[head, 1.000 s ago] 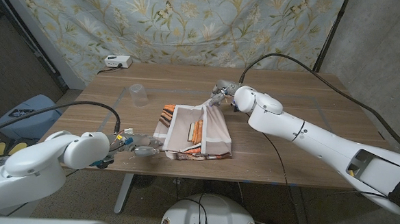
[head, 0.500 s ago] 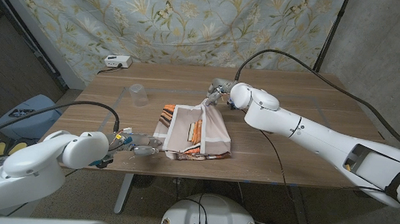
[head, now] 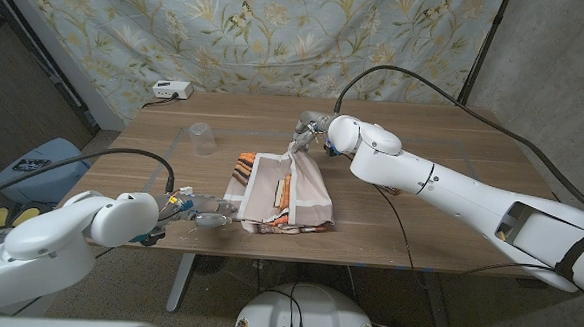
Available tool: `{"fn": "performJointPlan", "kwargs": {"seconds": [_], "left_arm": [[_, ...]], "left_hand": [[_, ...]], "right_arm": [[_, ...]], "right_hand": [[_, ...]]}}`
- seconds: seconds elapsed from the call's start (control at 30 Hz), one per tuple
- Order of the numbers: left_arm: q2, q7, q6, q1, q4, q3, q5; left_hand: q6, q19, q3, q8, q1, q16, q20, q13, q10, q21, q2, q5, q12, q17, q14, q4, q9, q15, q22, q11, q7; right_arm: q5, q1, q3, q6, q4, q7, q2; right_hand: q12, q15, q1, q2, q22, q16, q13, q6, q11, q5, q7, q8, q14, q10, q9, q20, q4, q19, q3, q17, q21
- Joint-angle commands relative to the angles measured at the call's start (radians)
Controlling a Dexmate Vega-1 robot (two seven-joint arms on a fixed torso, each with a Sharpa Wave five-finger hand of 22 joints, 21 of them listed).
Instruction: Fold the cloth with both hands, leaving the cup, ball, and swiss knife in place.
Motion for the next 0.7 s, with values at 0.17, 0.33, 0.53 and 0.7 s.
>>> {"fn": "performJointPlan", "kwargs": {"seconds": [0.17,0.33,0.53,0.7], "left_arm": [[-0.012,-0.007,-0.011,-0.002,0.002,-0.001,0.001],[-0.016,-0.01,-0.016,-0.004,0.006,-0.002,-0.008],[-0.019,-0.006,-0.019,-0.003,0.006,-0.002,-0.012],[-0.02,-0.005,-0.013,-0.001,0.006,-0.004,-0.01]], "left_hand": [[0.006,-0.115,0.002,-0.004,0.01,-0.001,-0.001,0.002,-0.002,0.003,0.0,-0.002,-0.003,0.002,-0.039,-0.009,0.004,-0.006,0.002,-0.006,-0.006],[0.008,-0.115,0.002,-0.004,0.012,-0.001,0.0,0.002,-0.002,0.003,-0.001,-0.003,-0.003,0.002,-0.039,-0.013,0.004,-0.006,0.002,-0.011,-0.007],[0.01,-0.115,0.002,-0.003,0.015,-0.001,0.0,0.002,-0.002,0.003,-0.001,-0.003,-0.003,0.002,-0.039,-0.016,0.004,-0.008,0.002,-0.014,-0.009],[0.01,-0.115,0.002,-0.004,0.016,0.0,0.0,0.002,-0.002,0.003,-0.001,-0.004,-0.004,0.002,-0.038,-0.018,0.004,-0.008,0.002,-0.014,-0.009]], "right_arm": [[0.01,0.046,-0.024,0.031,0.045,0.017,0.043],[0.014,0.061,-0.033,0.038,0.064,0.028,0.057],[0.018,0.079,-0.042,0.052,0.09,0.035,0.079],[0.021,0.091,-0.049,0.067,0.111,0.04,0.096]], "right_hand": [[0.006,-0.104,0.016,-0.001,0.003,-0.012,0.005,0.0,0.003,0.004,0.007,0.0,0.017,0.002,0.0,-0.044,0.007,0.01,-0.001,0.01,0.01],[0.005,-0.104,0.018,-0.001,0.003,-0.015,0.006,0.001,0.005,0.003,0.007,0.0,0.019,0.001,-0.001,-0.044,0.008,0.012,-0.003,0.012,0.011],[0.006,-0.104,0.021,-0.001,0.003,-0.021,0.007,0.002,0.009,0.003,0.009,0.0,0.02,0.003,-0.002,-0.044,0.008,0.012,-0.004,0.015,0.012],[0.006,-0.105,0.023,-0.001,0.003,-0.025,0.007,0.002,0.007,0.002,0.01,0.0,0.022,0.001,-0.002,-0.044,0.009,0.013,-0.005,0.018,0.014]]}}
